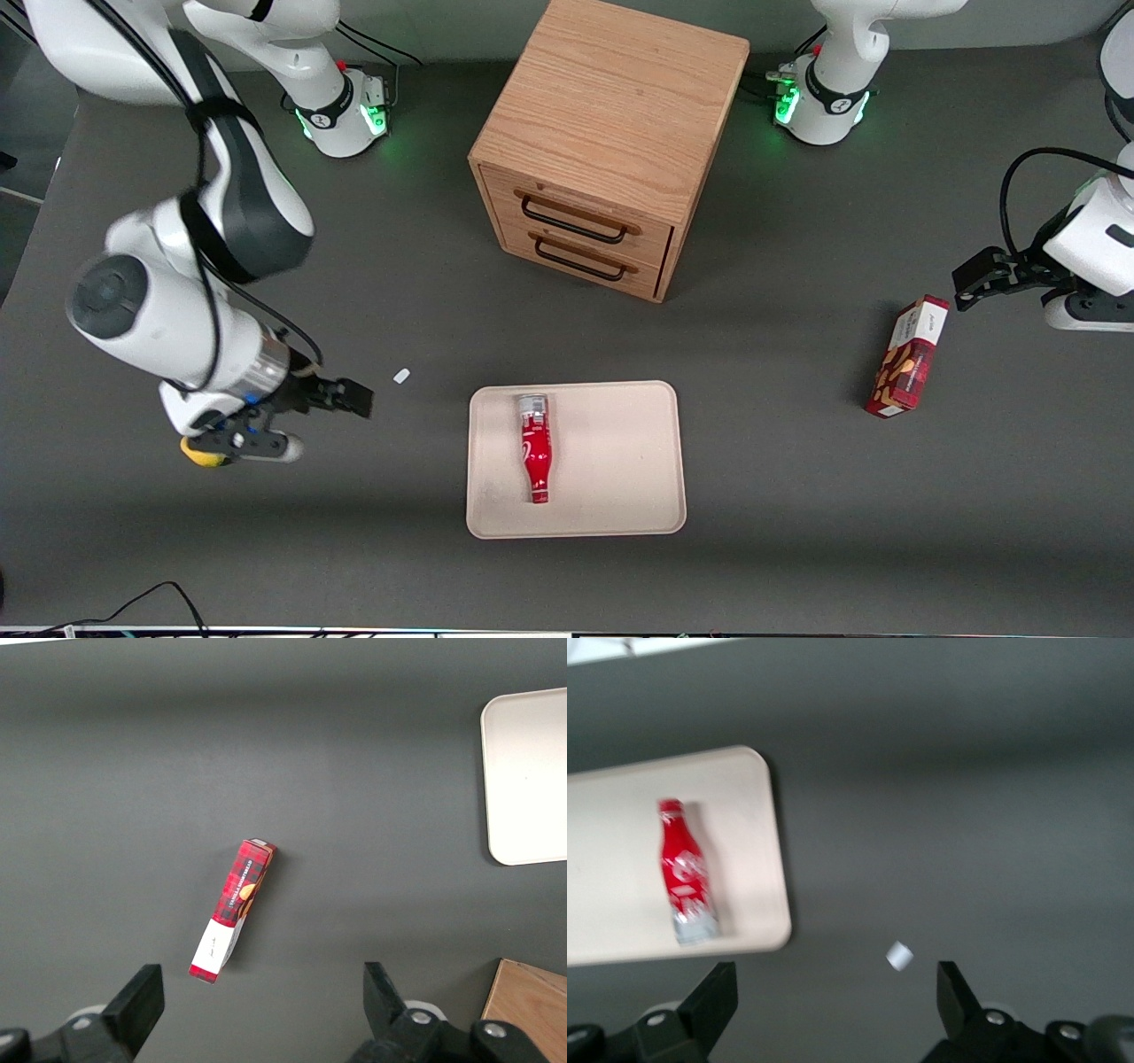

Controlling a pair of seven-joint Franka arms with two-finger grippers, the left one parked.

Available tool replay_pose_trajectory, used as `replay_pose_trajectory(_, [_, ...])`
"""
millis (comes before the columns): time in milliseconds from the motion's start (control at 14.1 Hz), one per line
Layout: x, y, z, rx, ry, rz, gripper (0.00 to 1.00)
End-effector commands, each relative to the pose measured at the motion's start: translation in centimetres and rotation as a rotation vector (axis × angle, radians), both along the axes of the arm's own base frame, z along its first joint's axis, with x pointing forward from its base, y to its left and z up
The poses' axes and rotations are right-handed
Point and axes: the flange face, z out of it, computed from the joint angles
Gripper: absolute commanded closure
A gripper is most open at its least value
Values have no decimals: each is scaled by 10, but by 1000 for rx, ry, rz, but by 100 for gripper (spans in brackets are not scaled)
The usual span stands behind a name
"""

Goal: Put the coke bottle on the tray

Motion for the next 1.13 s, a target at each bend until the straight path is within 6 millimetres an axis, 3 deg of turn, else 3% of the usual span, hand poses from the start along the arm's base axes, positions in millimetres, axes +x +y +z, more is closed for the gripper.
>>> replay_pose_trajectory(0, [-50, -28, 31, -40, 24, -17, 0])
replay_pose_trajectory(212, [-84, -51, 58, -27, 12, -23, 0])
replay_pose_trajectory(425, [-102, -84, 71, -22, 15, 3, 0])
replay_pose_trajectory(779, [-107, -122, 91, -32, 6, -2, 0])
replay_pose_trajectory(1062, [-109, -122, 101, -34, -6, 2, 0])
